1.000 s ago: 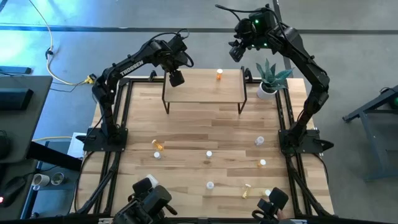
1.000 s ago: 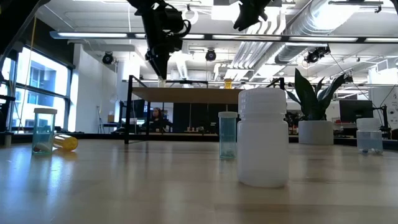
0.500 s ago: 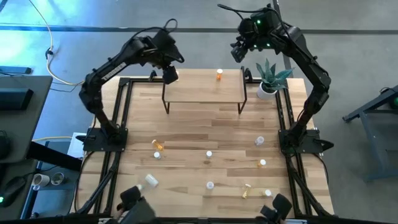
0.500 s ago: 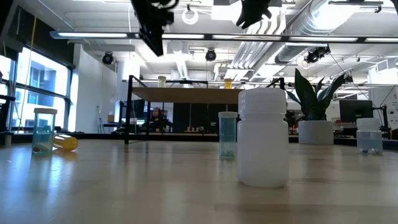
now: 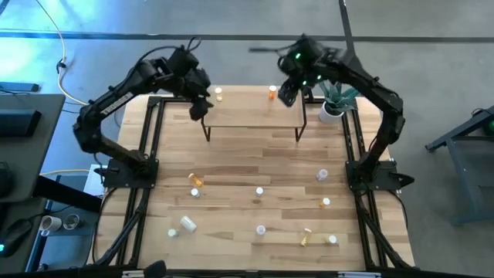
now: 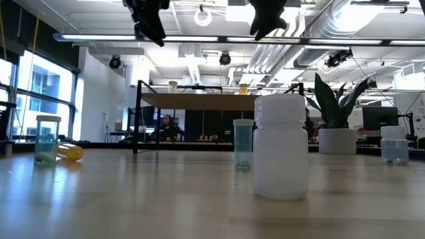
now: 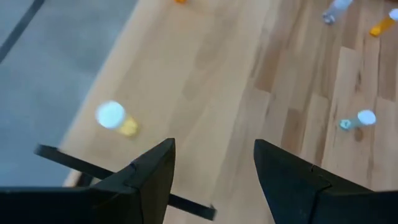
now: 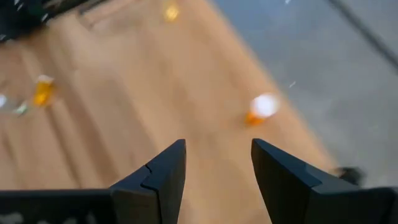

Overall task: Pick and place medicine bottles onto shelf by color
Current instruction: Put the right blue medicine bottle on the shelf

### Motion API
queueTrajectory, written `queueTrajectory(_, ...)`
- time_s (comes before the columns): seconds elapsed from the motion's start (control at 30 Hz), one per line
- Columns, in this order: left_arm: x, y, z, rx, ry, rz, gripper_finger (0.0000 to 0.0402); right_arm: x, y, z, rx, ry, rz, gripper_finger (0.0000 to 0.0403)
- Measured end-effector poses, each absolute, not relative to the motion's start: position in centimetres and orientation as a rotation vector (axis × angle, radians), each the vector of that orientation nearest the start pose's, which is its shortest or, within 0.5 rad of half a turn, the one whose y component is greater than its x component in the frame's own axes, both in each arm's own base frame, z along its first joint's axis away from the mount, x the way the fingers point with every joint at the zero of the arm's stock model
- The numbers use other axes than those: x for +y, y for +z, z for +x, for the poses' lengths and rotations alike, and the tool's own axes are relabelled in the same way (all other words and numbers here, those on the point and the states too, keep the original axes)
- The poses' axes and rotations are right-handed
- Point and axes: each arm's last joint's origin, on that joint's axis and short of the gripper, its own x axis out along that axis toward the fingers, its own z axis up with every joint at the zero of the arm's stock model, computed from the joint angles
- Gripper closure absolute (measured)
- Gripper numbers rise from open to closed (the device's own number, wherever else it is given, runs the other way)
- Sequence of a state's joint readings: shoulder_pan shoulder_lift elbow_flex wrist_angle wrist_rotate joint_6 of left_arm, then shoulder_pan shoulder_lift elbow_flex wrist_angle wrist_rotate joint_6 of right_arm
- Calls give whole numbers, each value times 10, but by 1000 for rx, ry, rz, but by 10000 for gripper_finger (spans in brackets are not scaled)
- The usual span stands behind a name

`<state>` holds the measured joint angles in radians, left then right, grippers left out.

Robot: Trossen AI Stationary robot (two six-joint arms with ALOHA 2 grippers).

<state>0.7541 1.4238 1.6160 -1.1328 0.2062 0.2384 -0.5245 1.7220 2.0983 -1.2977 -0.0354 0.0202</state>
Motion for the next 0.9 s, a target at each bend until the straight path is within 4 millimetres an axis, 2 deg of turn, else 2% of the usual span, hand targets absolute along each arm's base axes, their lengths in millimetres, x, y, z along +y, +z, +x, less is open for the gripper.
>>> queueTrajectory(0.23,152,362,187,833,401,-255,192,-113,403,294,964,-361,327,229)
queueTrajectory(0.43,129,343,183,753,387,-281,193,-69,382,292,917,-316,373,229)
queueTrajectory(0.73,103,323,182,667,334,-299,193,-13,340,285,878,-208,417,229)
queueTrajectory(0.9,89,314,183,669,290,-310,193,14,317,289,855,-125,400,229)
